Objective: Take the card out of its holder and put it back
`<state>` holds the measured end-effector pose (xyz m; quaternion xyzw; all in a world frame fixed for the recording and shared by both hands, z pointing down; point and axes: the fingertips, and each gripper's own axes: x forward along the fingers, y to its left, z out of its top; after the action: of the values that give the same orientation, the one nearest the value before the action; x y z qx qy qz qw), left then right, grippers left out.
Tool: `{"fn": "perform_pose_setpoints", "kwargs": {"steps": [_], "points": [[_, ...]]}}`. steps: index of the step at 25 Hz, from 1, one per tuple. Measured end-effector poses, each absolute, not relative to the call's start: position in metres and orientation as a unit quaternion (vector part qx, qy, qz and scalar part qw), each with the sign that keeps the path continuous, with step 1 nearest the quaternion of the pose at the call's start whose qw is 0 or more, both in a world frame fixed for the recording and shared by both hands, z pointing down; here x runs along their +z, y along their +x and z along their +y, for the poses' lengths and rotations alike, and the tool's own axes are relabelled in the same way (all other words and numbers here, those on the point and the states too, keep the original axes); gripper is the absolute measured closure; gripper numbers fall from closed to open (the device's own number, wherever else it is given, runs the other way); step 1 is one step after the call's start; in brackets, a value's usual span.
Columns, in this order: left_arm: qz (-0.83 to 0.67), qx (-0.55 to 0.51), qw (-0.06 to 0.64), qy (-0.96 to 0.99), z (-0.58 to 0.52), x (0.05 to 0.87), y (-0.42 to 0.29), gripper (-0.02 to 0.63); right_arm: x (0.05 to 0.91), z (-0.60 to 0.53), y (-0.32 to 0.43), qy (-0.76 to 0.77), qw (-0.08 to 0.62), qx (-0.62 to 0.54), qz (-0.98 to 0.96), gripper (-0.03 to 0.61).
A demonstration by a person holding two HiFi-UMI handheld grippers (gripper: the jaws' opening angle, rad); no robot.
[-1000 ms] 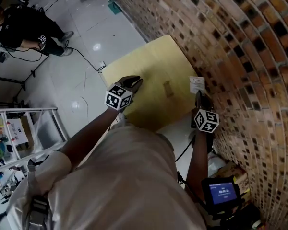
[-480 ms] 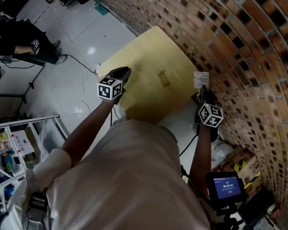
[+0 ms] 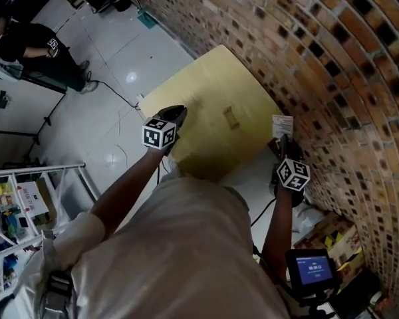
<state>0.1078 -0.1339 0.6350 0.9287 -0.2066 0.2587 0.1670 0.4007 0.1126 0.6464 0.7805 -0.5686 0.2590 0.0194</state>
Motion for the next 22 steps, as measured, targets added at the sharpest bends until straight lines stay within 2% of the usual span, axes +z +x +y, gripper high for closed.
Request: {"fn": "perform_pose_setpoints", "kwargs": {"steps": [16,19,22], "points": [[-0.218,0.252,0.169,0.927,-0.126,0.634,0.091,0.554,0.652,0.098,0.382,0.762,0.025,0.262,-0.593,0.563],[-0.221,0.252,0.156,0.929,-0.126,0.631,0.086,0.594,0.654,0.091,0.378,0.756,0.027,0.262,-0.599,0.563],[-0.232,0.243,0.151,0.93,-0.131,0.627,0.081,0.589,0.656,0.083,0.376,0.751,0.029,0.263,-0.605,0.563]]}}
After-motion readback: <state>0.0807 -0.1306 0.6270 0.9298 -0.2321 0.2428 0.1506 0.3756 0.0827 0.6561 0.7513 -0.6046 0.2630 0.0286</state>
